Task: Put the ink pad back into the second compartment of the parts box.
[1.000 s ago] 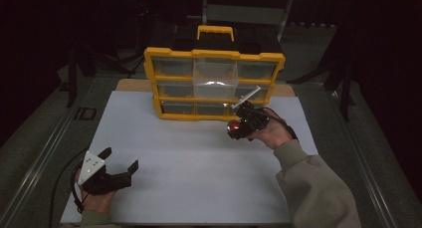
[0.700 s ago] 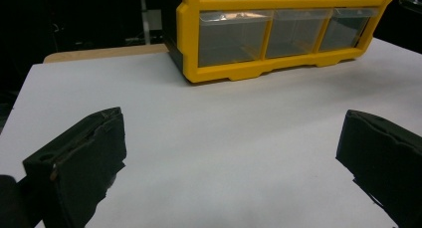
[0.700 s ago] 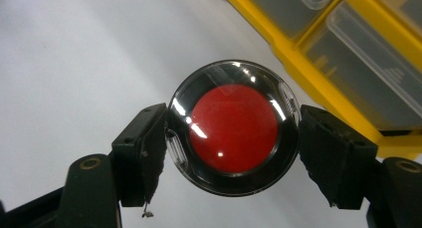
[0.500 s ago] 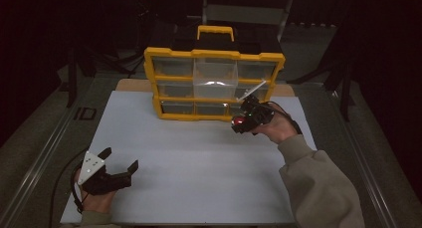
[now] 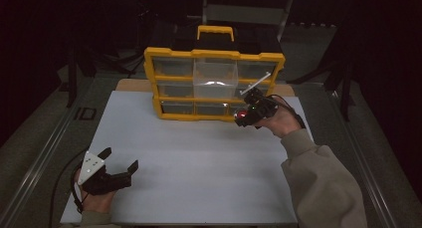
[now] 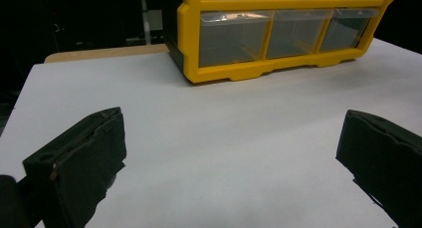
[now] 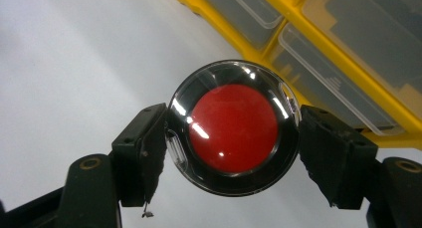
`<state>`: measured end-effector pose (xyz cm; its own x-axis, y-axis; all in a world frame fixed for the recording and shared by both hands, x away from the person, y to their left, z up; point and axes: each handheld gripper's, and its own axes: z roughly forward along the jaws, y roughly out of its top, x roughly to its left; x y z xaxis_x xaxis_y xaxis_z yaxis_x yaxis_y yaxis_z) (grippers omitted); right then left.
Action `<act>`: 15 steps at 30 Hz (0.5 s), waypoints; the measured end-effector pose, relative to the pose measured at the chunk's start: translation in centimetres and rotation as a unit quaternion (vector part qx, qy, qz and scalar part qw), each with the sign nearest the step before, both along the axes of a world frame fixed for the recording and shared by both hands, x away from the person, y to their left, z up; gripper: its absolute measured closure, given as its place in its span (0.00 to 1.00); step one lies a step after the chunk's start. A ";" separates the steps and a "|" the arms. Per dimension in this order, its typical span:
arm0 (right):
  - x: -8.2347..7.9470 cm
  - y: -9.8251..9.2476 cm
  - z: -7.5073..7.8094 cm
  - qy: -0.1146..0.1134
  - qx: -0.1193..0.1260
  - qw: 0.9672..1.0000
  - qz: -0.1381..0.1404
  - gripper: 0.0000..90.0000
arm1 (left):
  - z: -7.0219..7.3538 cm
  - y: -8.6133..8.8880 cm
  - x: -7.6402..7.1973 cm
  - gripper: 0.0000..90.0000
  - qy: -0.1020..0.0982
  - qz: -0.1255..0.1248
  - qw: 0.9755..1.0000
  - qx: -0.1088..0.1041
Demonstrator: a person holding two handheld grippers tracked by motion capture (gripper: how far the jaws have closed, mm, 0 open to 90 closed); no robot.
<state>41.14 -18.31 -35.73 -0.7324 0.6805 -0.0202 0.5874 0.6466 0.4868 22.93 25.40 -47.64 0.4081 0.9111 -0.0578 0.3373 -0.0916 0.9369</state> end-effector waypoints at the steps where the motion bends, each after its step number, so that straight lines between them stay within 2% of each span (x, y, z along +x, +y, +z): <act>1: 0.0 0.0 0.1 -0.001 0.000 1.000 -0.001 0.33 | 0.0 0.0 0.0 0.00 0.000 0.000 1.000 0.000; 15: 0.6 -0.6 1.5 -0.008 0.001 1.000 -0.008 0.33 | 0.0 0.0 0.0 0.00 0.000 0.001 1.000 0.000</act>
<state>41.75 -18.92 -34.23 -0.7217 0.6915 -0.0302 0.5891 0.6366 0.4977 22.94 25.37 -47.65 0.4070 0.9116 -0.0583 0.3368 -0.0905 0.9372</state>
